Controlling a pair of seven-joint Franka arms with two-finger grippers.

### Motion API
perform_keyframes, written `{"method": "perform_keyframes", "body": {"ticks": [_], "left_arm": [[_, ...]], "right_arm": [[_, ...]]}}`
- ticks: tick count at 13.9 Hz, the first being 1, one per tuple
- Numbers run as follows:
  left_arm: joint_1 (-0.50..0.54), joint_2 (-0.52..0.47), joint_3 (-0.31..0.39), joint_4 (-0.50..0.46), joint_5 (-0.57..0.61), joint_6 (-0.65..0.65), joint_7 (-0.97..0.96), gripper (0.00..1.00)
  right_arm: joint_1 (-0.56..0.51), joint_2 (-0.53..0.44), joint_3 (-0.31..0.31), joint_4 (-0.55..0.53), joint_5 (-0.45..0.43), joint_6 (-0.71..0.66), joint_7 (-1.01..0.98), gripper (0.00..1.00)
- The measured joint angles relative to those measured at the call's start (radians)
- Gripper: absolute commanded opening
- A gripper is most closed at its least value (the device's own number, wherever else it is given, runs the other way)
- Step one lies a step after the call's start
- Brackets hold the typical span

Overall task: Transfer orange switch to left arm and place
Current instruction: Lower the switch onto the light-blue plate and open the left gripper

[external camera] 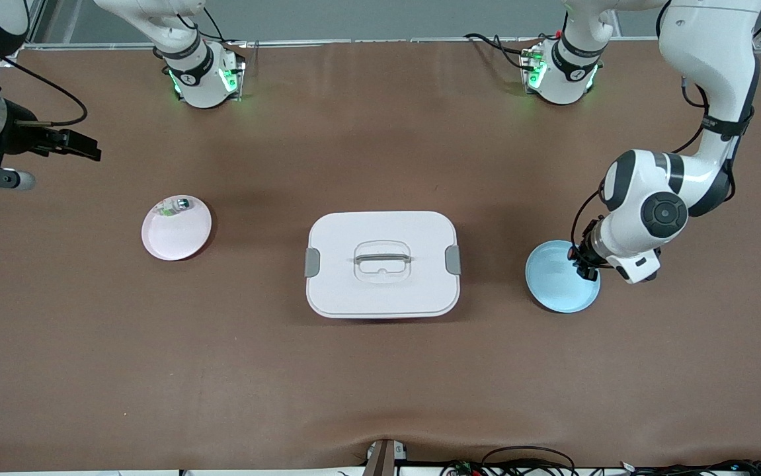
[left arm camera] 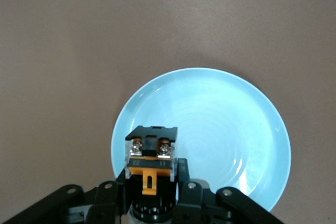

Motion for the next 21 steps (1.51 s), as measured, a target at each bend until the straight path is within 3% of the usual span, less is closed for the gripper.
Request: {"method": "perform_keyframes", "body": {"ticks": [7, 15, 16, 17, 21], "left_arm": [[0.026, 0.103, 0.003, 0.012, 0.0, 0.126, -0.02, 0.0], [0.026, 0.148, 0.003, 0.018, 0.0, 0.172, -0.04, 0.0], [0.026, 0.148, 0.003, 0.018, 0.0, 0.172, -0.04, 0.34], [0.026, 0.148, 0.003, 0.018, 0.0, 0.173, -0.04, 0.99], [0.026, 0.148, 0.003, 0.019, 0.0, 0.18, -0.063, 1.0]], "right_arm": [[0.004, -0.009, 0.021, 0.052, -0.001, 0.03, 0.223, 1.0], [0.018, 0.013, 0.025, 0.156, -0.001, 0.129, 0.222, 1.0], [0.018, 0.029, 0.025, 0.186, -0.001, 0.126, 0.216, 1.0], [0.018, 0.047, 0.024, 0.212, -0.001, 0.123, 0.212, 1.0], [0.019, 0.088, 0.023, 0.249, 0.0, 0.122, 0.205, 1.0]]}}
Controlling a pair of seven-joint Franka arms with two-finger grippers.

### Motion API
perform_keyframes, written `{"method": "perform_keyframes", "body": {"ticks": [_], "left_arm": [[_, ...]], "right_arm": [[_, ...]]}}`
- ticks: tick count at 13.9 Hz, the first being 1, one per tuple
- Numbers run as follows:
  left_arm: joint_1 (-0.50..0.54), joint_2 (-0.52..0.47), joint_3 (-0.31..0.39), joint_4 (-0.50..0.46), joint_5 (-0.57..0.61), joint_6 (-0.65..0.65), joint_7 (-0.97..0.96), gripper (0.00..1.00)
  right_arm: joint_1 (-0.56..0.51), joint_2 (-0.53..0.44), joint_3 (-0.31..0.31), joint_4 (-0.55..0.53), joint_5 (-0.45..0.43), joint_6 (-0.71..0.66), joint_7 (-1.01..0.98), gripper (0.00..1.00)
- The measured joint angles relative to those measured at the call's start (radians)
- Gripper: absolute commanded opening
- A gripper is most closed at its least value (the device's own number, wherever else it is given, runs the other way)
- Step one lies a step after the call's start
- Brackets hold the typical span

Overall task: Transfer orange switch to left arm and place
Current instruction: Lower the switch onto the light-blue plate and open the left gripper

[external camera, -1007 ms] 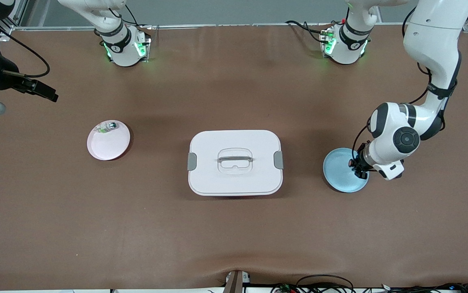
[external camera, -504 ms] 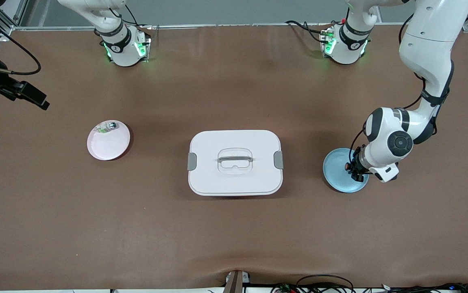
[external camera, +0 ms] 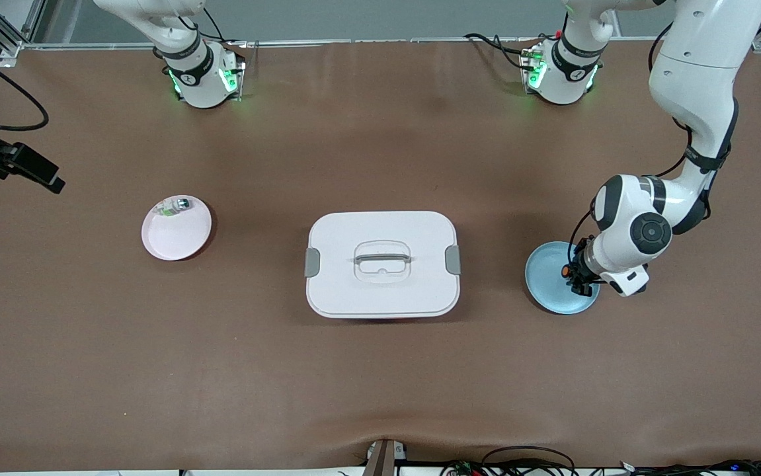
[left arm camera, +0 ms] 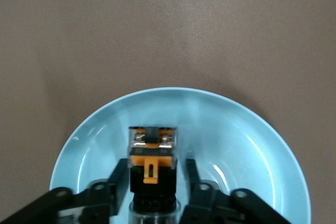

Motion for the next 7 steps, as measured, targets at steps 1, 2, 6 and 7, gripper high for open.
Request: {"method": "perform_keyframes", "body": {"ticks": [1, 2, 6, 7], "left_arm": [[0.0, 0.0, 0.0, 0.001, 0.0, 0.003, -0.007, 1.0], [0.0, 0.0, 0.0, 0.003, 0.0, 0.004, -0.009, 1.0], [0.0, -0.011, 0.0, 0.058, 0.003, -0.05, -0.005, 1.0], [0.0, -0.022, -0.001, 0.088, 0.004, -0.108, 0.016, 1.0]], "right_arm": [[0.001, 0.002, 0.0, 0.002, 0.0, 0.0, 0.0, 1.0], [0.001, 0.002, 0.0, 0.003, 0.0, 0.0, -0.002, 1.0], [0.002, 0.006, 0.001, 0.003, 0.0, -0.001, -0.003, 1.0], [0.005, 0.01, 0.001, 0.003, 0.0, 0.0, -0.003, 1.0]]}}
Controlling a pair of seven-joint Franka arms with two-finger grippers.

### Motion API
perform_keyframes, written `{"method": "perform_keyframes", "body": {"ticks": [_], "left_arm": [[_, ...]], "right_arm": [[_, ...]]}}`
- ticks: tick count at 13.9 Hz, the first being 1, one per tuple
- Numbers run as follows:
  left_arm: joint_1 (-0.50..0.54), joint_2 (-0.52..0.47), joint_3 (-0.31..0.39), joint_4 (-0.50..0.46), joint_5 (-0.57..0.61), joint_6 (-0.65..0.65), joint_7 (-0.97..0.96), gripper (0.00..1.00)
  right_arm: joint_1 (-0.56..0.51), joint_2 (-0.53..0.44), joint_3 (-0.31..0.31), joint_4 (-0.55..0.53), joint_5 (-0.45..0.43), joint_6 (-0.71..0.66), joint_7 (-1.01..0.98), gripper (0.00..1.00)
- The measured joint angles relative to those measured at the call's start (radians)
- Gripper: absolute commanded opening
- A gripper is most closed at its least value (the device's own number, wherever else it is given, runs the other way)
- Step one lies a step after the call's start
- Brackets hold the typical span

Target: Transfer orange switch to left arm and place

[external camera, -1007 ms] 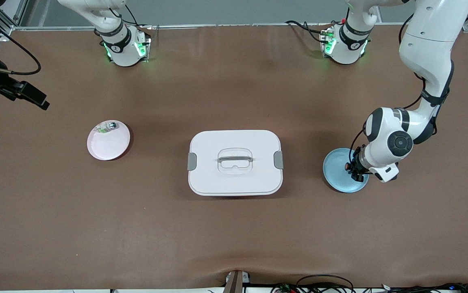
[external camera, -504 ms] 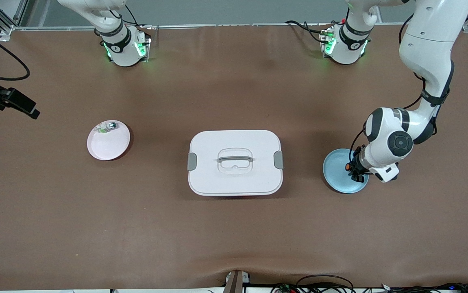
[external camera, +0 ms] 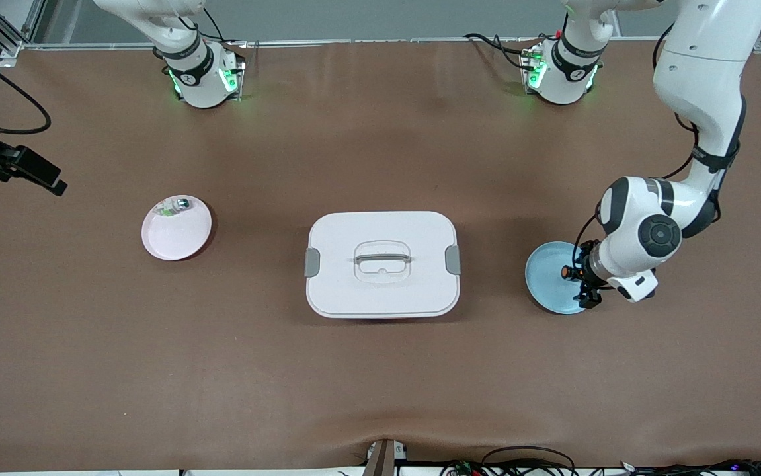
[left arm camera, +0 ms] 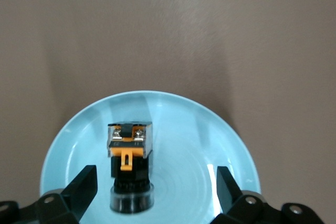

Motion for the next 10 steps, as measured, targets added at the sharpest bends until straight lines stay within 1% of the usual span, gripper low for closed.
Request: {"method": "perform_keyframes", "body": {"ticks": [3, 5, 7, 10], "left_arm": [[0.0, -0.055, -0.003, 0.123, 0.0, -0.236, 0.122, 1.0], [0.004, -0.099, -0.003, 0.203, -0.005, -0.363, 0.24, 1.0], [0.009, -0.153, -0.003, 0.264, -0.015, -0.451, 0.413, 1.0], [0.009, -0.22, -0.005, 0.333, -0.015, -0.525, 0.622, 1.0]], "right_arm": [[0.022, 0.013, 0.001, 0.0, 0.0, 0.024, 0.0, 1.0], [0.03, 0.02, 0.001, 0.001, 0.0, 0.033, 0.0, 1.0], [0.031, 0.023, 0.001, 0.01, 0.007, 0.036, -0.001, 1.0], [0.039, 0.024, 0.001, 0.026, 0.012, 0.036, -0.004, 1.0]]}}
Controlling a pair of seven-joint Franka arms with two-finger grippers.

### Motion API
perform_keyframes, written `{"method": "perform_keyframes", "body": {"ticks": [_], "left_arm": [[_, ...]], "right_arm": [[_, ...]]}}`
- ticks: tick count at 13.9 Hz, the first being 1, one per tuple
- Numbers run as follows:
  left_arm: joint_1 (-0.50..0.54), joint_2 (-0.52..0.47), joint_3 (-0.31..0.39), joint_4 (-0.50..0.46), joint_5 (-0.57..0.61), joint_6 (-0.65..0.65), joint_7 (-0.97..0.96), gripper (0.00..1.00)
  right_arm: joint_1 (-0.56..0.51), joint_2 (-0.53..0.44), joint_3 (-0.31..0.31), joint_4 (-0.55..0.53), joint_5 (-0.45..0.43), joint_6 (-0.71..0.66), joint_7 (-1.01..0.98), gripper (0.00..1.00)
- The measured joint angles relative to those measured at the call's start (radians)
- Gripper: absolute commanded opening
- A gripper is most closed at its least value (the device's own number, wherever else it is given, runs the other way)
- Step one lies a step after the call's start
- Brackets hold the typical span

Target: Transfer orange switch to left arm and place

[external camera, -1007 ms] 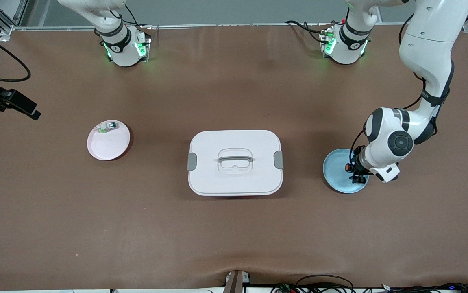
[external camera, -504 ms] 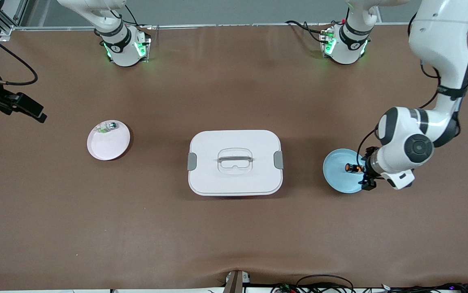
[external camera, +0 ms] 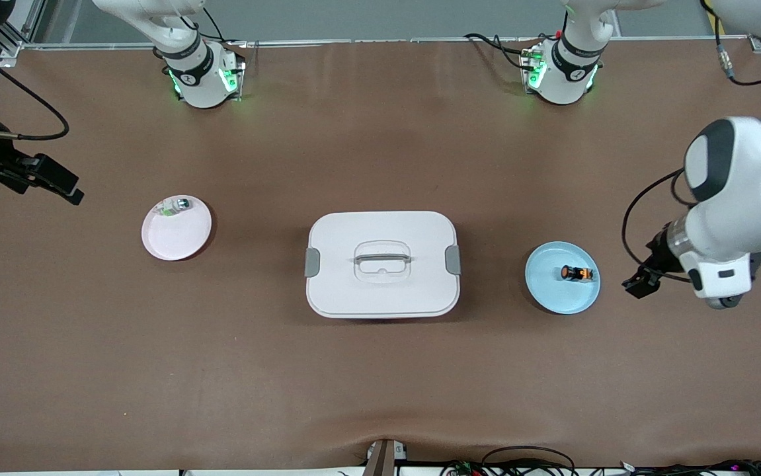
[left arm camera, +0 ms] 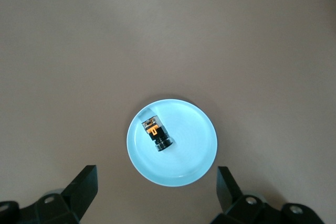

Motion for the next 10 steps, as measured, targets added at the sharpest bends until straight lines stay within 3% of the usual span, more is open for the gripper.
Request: {"method": "perform_keyframes", "body": {"ticks": [4, 7, 10], "left_arm": [[0.004, -0.016, 0.0, 0.088, 0.0, -0.044, 0.315, 1.0], [0.013, -0.024, 0.003, 0.114, 0.0, -0.047, 0.608, 1.0], [0.053, -0.039, 0.004, 0.13, 0.001, -0.047, 0.851, 1.0]], "right_arm": [[0.001, 0.0, -0.004, 0.013, 0.001, -0.007, -0.017, 1.0], [-0.006, 0.0, -0.01, 0.014, 0.0, -0.029, -0.235, 1.0], [-0.019, 0.0, -0.018, 0.014, 0.0, -0.038, -0.312, 1.0]]}}
